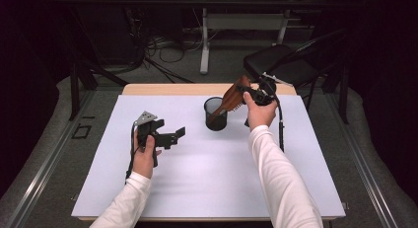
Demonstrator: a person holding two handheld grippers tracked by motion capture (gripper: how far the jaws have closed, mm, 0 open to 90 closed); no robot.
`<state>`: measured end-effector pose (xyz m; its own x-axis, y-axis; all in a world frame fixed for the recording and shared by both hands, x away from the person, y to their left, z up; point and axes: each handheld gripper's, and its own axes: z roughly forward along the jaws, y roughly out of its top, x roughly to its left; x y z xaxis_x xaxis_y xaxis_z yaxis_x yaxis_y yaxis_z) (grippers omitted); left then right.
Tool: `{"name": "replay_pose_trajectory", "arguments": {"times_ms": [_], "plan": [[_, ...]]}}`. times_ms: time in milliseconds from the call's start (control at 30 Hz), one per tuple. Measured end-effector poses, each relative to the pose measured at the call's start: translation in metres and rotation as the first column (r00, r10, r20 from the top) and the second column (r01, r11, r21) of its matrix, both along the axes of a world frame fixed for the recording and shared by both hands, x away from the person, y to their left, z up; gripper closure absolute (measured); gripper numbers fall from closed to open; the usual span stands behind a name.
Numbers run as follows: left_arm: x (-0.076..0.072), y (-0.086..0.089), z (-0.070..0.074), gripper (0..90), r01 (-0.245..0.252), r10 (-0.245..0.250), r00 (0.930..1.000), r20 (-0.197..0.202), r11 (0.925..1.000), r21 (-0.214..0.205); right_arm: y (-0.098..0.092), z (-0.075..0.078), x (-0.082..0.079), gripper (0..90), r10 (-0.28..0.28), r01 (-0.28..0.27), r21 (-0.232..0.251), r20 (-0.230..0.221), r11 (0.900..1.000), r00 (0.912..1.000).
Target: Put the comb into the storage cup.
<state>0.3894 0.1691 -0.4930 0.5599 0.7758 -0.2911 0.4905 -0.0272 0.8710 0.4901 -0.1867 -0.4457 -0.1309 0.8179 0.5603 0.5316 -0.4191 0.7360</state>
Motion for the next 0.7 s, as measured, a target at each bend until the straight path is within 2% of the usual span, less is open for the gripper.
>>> {"name": "replay_pose_trajectory", "arguments": {"times_ms": [700], "plan": [[0.0000,-0.0007,-0.0004,0.4,-0.001,0.001,1.0000,0.001,1.0000,0.005,-0.0049,-0.0020,-0.0013,46.1,0.009,-0.009,-0.001,0.007,1.0000,0.9999]]}}
